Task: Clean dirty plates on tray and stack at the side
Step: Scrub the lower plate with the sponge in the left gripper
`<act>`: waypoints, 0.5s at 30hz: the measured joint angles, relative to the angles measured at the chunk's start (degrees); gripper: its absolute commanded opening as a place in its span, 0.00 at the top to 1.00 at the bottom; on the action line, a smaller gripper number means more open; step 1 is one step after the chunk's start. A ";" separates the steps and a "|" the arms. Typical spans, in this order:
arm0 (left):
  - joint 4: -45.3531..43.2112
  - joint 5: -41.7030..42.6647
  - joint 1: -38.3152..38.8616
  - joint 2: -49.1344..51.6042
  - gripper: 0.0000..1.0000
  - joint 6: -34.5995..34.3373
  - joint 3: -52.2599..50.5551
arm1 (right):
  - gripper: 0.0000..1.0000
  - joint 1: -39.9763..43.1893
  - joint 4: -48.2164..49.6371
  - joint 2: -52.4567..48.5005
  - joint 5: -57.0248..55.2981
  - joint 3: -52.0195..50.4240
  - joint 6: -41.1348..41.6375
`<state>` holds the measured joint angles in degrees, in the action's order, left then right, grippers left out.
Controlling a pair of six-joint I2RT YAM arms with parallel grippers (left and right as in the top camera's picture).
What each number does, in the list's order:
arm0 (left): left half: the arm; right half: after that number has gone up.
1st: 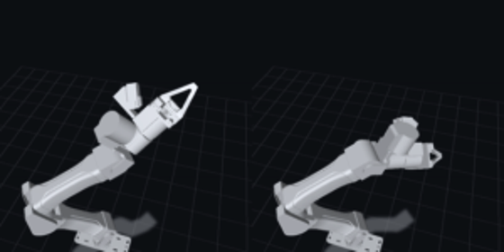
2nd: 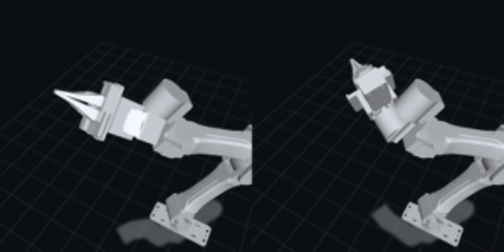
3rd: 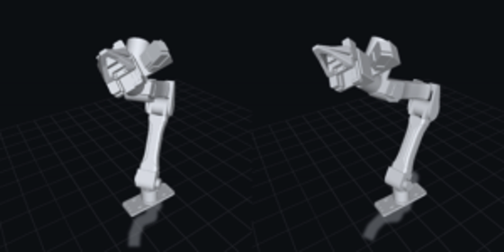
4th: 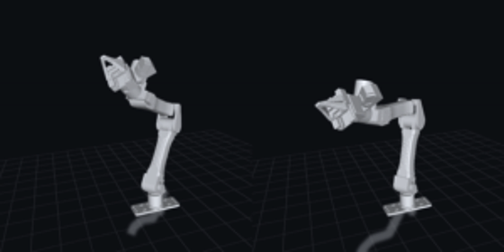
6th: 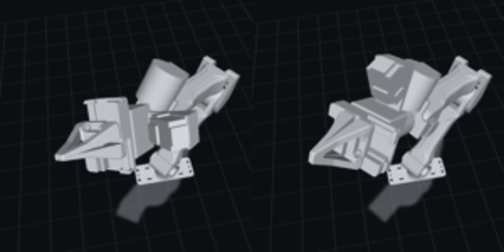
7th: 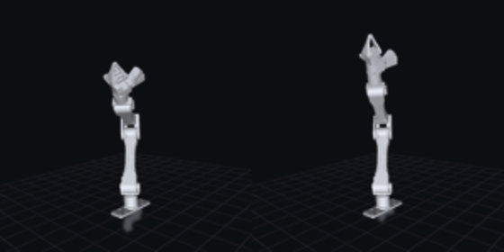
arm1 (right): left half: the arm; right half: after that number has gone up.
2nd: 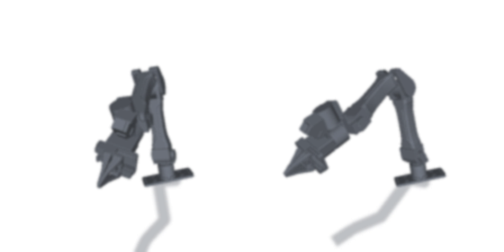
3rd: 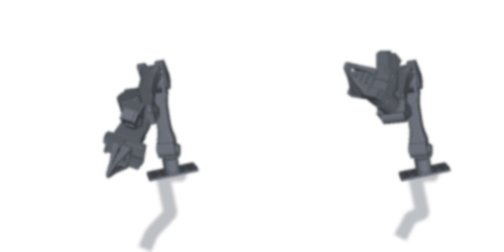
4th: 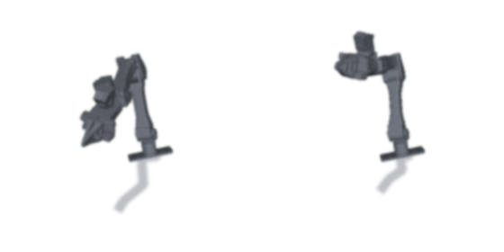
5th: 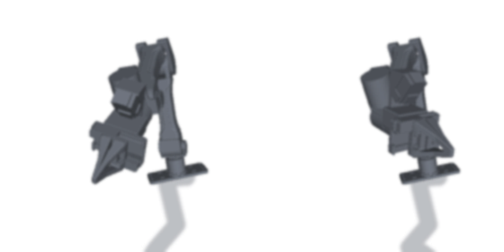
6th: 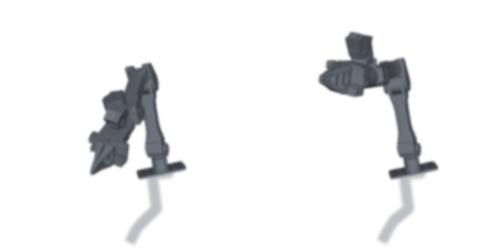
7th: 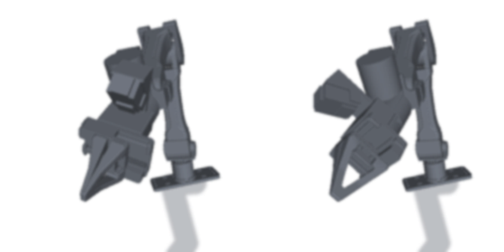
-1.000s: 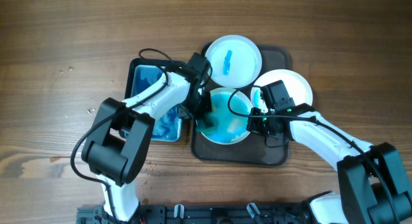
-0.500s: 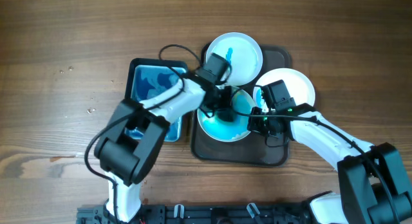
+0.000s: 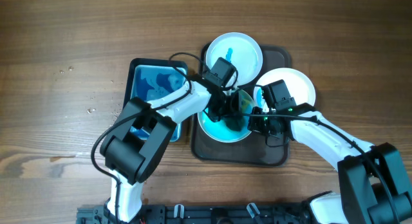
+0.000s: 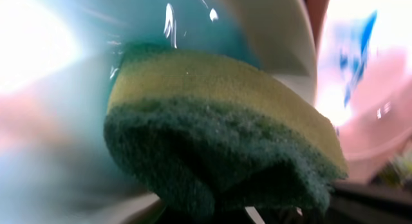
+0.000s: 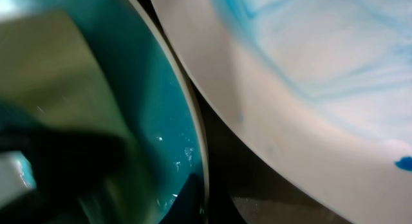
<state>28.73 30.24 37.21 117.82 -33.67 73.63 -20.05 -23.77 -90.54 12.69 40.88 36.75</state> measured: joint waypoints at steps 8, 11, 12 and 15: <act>4.79 2.80 0.70 0.48 0.96 2.93 0.17 | 0.96 0.00 0.02 0.00 -0.09 0.00 -0.66; 8.92 -0.52 0.42 0.17 0.96 2.05 1.05 | 0.96 0.00 0.02 0.00 -0.09 0.00 -0.83; 10.10 -1.79 0.22 -0.07 0.96 1.73 1.16 | 0.96 0.00 0.02 0.00 -0.09 0.00 -0.83; 14.56 -7.06 -1.11 -1.07 0.96 0.17 1.49 | 0.96 0.00 0.02 0.00 -0.09 0.02 -0.83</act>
<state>43.29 23.18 36.10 116.75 -33.50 75.11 -20.05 -23.75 -90.54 12.60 40.91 35.92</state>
